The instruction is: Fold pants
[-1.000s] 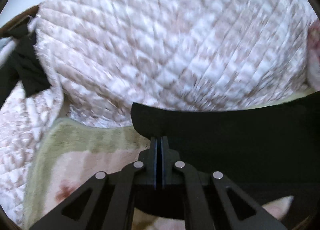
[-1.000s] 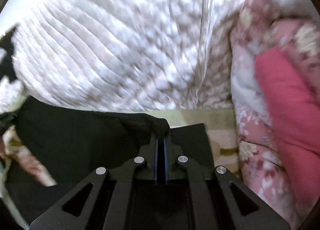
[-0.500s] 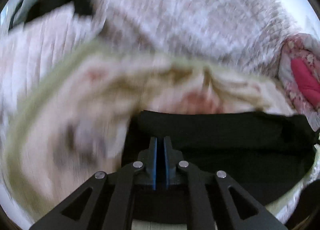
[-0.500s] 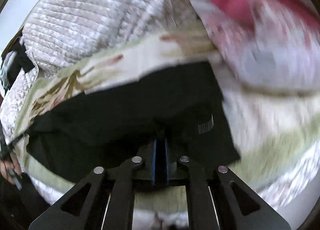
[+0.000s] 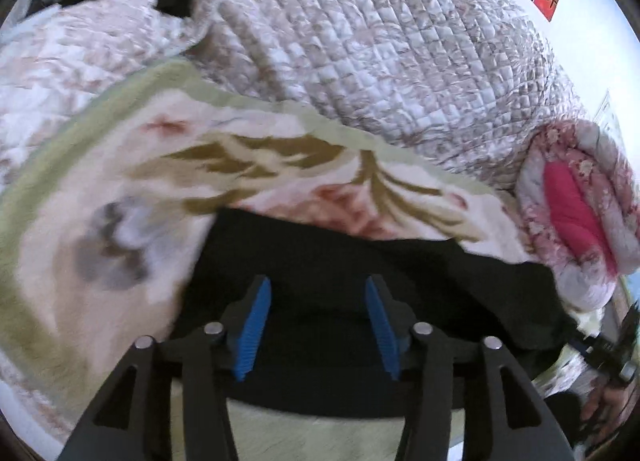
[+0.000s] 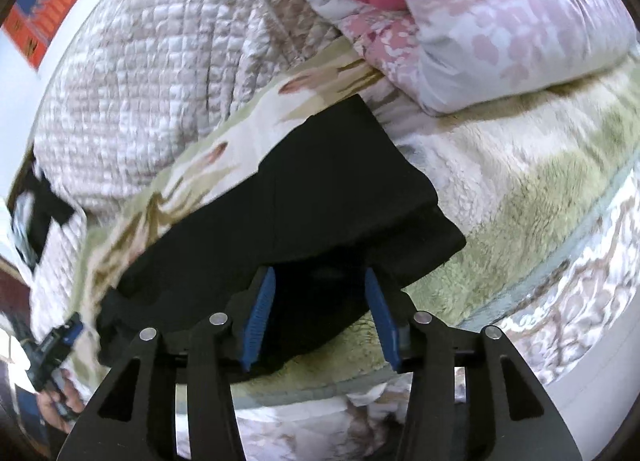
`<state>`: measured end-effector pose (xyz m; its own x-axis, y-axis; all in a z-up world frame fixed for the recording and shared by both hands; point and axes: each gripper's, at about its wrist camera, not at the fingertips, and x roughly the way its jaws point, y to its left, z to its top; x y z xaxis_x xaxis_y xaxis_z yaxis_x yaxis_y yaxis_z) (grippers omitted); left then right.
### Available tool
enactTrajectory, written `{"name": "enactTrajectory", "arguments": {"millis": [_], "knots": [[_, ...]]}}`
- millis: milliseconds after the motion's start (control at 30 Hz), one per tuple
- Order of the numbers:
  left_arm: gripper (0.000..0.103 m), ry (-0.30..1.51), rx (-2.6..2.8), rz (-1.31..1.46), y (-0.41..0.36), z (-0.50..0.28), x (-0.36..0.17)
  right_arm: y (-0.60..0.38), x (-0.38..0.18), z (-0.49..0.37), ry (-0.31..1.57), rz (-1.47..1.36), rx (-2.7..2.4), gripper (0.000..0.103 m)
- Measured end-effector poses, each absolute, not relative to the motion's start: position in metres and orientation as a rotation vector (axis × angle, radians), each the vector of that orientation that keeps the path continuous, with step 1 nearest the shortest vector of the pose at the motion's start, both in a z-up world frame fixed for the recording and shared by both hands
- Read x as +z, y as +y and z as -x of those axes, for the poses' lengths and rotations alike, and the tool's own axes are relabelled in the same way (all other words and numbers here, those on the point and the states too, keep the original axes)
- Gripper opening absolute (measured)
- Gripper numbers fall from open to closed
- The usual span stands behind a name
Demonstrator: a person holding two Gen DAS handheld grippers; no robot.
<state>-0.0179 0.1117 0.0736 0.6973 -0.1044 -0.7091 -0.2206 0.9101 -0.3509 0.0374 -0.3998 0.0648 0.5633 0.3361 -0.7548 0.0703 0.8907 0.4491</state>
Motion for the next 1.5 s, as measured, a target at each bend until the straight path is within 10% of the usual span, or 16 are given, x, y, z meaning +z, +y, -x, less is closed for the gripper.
{"name": "enactTrajectory", "arguments": {"millis": [133, 933, 1067, 1500], "knots": [[0.059, 0.816, 0.054, 0.496, 0.099, -0.016, 0.072, -0.404, 0.073, -0.040, 0.923, -0.541, 0.163, 0.061], [0.058, 1.014, 0.230, 0.749, 0.113, -0.069, 0.027, -0.416, 0.046, -0.050, 0.985, -0.683, 0.109, 0.061], [0.006, 1.059, 0.291, 0.731, 0.119, -0.075, 0.016, -0.416, 0.046, -0.049, 0.985, -0.685, 0.109, 0.061], [0.001, 0.722, 0.082, 0.709, 0.135, 0.011, 0.092, -0.416, 0.046, -0.049, 0.986, -0.675, 0.108, 0.061]]}}
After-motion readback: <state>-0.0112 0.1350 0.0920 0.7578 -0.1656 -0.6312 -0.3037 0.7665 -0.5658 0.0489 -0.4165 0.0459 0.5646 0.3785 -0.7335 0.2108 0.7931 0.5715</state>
